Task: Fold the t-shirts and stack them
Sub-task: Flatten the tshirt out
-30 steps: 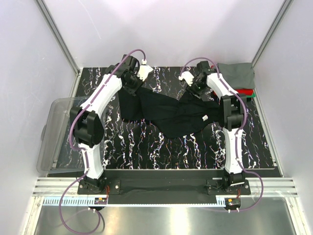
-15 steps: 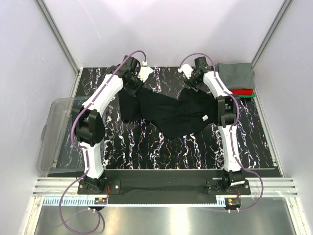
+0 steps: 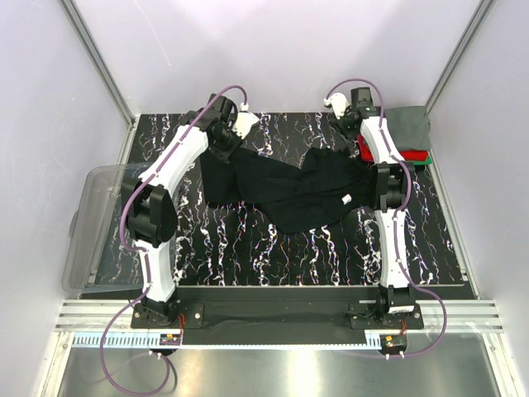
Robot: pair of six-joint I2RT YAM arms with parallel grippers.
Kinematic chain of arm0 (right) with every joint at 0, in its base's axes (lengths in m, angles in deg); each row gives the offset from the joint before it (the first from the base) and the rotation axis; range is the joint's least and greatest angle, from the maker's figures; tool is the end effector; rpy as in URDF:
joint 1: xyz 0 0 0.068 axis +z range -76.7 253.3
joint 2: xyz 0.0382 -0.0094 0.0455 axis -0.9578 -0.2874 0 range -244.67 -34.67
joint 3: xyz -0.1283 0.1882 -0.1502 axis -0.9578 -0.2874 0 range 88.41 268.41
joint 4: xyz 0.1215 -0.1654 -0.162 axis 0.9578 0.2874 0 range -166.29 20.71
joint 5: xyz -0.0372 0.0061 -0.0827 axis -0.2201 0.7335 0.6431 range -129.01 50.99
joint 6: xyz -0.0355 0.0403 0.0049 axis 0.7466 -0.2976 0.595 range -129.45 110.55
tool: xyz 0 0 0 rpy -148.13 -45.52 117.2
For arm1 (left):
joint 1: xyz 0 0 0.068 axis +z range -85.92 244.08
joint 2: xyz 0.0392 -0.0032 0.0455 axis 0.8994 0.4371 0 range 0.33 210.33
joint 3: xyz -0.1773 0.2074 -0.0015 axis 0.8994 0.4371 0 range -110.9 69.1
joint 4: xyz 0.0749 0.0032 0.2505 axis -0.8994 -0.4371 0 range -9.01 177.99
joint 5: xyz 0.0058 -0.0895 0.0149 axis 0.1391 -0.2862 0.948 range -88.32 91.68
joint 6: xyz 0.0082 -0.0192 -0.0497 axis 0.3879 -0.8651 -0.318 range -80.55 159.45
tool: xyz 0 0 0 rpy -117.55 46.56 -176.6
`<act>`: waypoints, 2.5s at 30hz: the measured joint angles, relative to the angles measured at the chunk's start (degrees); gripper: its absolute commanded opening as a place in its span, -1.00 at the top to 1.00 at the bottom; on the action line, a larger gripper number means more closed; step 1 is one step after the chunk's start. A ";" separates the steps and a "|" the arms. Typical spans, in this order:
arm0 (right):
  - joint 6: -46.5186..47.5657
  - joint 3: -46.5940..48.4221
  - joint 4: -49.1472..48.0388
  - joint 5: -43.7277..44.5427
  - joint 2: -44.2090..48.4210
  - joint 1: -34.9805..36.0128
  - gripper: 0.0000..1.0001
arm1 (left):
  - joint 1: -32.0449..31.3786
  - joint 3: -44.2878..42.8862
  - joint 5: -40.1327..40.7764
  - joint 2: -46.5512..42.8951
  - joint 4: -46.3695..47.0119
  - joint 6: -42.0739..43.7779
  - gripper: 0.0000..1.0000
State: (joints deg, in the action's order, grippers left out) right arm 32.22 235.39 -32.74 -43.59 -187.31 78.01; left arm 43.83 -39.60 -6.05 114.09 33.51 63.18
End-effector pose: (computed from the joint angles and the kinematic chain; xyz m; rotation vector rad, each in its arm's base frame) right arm 0.5735 0.0501 0.1876 -0.9922 2.2240 -0.1948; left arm 0.4029 -0.1538 0.2992 1.0187 2.3951 -0.1542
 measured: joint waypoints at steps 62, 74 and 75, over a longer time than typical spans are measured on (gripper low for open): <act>-2.97 5.14 15.63 -27.85 -3.54 -0.20 0.17 | -2.71 0.02 2.58 1.88 -0.07 0.55 1.00; -3.17 5.42 15.19 -28.09 -5.05 -0.11 0.21 | -3.06 0.02 3.23 1.95 -0.07 1.27 1.00; -3.19 5.51 15.15 -28.09 -5.05 -0.11 0.24 | -3.10 0.02 3.26 1.95 -0.07 1.29 1.00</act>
State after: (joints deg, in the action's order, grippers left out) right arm 29.03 240.89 -17.59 -71.68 -192.36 77.90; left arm 40.73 -39.58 -2.79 116.03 33.45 64.47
